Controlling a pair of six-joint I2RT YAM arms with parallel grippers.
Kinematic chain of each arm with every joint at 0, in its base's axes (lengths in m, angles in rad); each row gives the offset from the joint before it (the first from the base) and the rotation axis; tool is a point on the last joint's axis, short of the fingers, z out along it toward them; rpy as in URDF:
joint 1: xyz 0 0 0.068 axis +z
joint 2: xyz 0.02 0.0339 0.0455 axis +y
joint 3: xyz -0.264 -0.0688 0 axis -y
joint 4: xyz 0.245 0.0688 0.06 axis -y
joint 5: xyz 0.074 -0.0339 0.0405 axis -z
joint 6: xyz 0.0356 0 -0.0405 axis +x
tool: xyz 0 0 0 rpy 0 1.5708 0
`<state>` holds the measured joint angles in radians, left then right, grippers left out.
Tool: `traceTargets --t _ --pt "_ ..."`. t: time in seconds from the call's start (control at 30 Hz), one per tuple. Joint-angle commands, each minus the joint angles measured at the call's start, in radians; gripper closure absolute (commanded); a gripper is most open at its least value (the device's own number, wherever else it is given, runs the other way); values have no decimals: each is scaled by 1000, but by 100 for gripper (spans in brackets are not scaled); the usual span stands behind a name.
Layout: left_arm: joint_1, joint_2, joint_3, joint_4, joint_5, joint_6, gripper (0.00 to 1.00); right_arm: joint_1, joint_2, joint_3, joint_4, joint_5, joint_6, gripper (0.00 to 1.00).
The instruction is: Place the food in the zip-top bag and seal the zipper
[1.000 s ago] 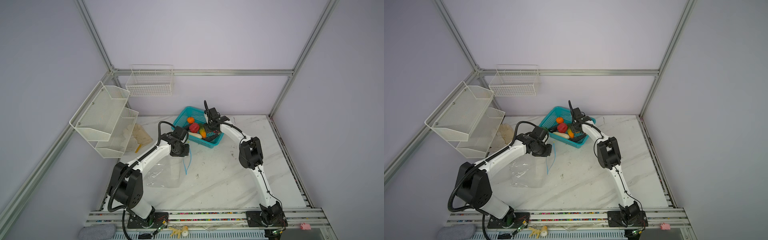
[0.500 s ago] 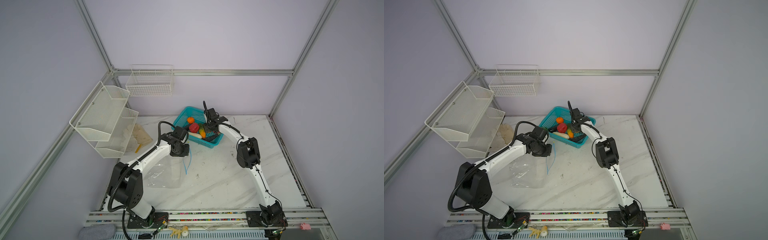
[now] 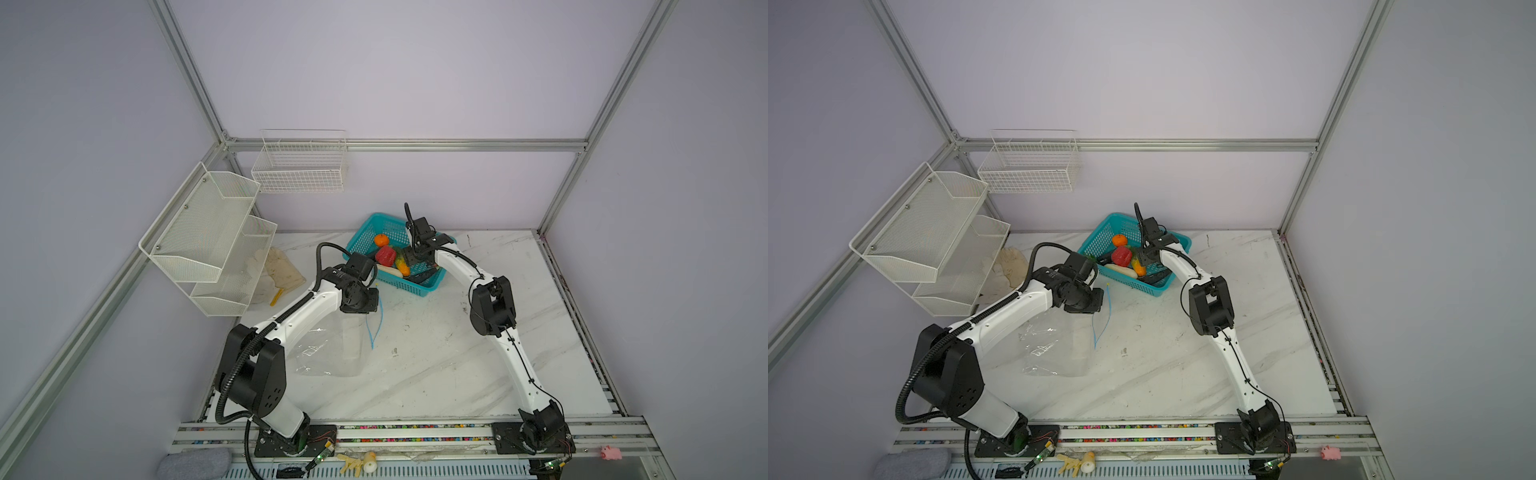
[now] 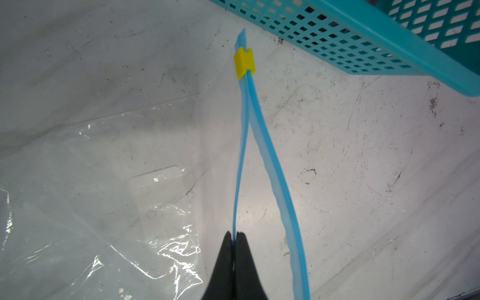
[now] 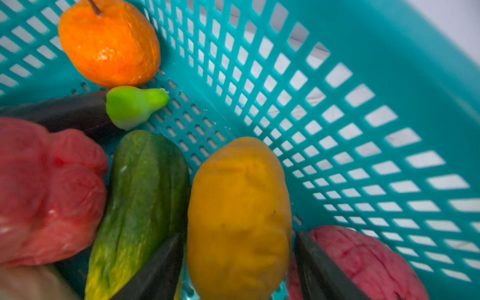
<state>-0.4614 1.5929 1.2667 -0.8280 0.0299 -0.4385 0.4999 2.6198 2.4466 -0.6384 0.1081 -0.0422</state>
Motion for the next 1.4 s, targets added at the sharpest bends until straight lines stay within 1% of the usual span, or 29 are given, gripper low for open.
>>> traceTargets --t 0.0,0.3,0.4,0.53,0.77,1.07,1.37 --pt "-7 -10 60 1 -4 -16 100 -6 38 35 -17 0 -14 27" --pt "-9 -9 59 -2 -7 -16 100 -6 37 38 43 -2 2 27" --pt "-9 -5 64 -3 -7 -16 100 -6 47 51 47 -2 5 19" --pt "-10 -4 66 -2 -7 -16 100 -7 64 59 45 -5 12 17" --pt "-10 2 66 -3 -8 -16 100 -7 84 69 55 -24 18 18" --pt "-10 1 68 -3 -10 -17 100 -7 99 81 39 -49 43 20" --pt "-10 -2 68 -3 -12 -17 100 -6 105 73 16 -128 84 23"
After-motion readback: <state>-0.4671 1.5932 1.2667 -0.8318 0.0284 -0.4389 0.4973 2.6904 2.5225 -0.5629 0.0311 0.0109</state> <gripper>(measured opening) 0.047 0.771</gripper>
